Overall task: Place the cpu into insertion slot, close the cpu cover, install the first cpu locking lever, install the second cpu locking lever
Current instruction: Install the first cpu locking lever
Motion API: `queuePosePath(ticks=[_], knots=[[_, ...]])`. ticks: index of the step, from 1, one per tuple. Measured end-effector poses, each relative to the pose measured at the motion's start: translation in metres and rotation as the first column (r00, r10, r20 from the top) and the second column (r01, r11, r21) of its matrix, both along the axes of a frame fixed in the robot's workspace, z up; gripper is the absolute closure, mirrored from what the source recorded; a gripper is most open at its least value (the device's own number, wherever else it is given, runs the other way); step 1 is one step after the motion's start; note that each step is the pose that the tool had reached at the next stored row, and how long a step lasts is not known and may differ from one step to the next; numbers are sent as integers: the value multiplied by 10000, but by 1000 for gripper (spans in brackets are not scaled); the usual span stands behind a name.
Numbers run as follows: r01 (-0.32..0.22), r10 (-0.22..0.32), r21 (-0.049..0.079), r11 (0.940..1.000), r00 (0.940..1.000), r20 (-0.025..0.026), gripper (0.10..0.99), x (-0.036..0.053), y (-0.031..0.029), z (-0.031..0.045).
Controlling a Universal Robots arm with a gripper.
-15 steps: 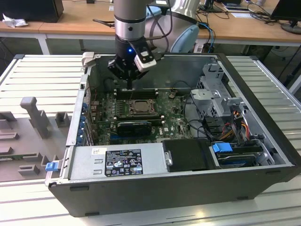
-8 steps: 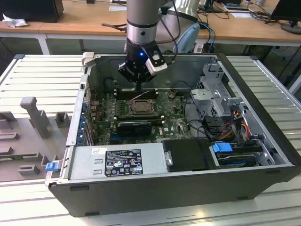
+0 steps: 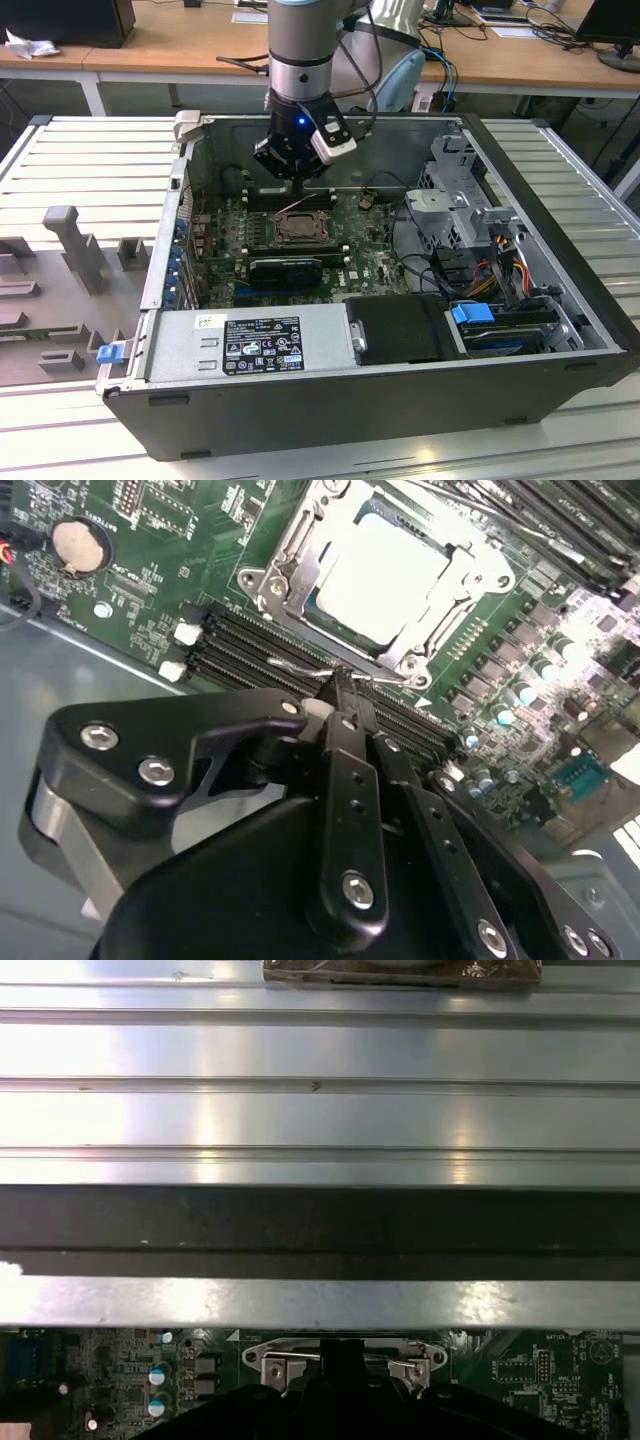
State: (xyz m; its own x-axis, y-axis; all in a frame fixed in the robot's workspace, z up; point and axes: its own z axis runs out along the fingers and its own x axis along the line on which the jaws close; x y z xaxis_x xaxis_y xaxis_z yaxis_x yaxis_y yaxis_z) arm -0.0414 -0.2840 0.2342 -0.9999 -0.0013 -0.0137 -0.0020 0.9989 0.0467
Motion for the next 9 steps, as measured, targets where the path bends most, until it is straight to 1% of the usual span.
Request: queuePosePath(ticks=[1, 2, 4, 5, 8, 9], knots=[[-4, 4, 2, 10000, 10000, 1, 980, 4, 4, -13], [-6, 6, 28, 10000, 10000, -1, 980, 18, 15, -28], [-6, 6, 92, 10000, 10000, -1, 980, 47, 28, -34], [-5, 5, 152, 9999, 10000, -1, 980, 69, 36, -38], [-9, 9, 374, 9993, 10000, 0, 980, 82, 40, -49], [-9, 9, 410, 9992, 10000, 1, 980, 83, 41, -57]])
